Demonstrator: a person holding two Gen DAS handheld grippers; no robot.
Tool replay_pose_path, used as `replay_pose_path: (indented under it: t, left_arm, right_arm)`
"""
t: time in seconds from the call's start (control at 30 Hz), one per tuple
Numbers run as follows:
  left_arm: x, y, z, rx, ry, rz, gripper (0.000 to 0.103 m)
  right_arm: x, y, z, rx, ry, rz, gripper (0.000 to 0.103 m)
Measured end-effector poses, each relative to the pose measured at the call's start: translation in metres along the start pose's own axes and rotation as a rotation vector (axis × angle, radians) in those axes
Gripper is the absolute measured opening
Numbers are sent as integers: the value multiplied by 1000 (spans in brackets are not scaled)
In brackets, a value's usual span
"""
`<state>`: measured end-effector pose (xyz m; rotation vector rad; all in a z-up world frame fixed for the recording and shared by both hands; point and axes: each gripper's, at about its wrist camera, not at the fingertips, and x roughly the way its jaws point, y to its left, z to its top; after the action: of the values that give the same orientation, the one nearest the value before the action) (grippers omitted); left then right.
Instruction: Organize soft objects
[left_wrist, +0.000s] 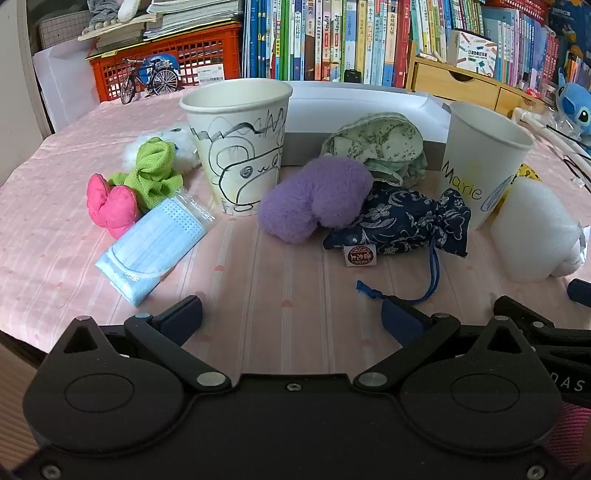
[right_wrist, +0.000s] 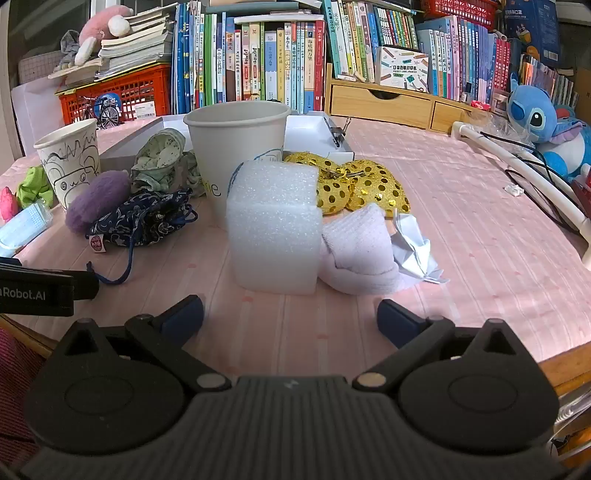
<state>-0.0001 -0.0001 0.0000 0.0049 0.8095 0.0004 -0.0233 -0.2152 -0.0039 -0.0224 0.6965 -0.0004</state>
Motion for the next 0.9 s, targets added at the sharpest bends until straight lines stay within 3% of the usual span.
replay_pose_path:
  t: [0.9]
  left_arm:
    - [0, 0, 0, 0, 8, 0, 103]
  right_arm:
    - [0, 1, 0, 0, 0, 0, 103]
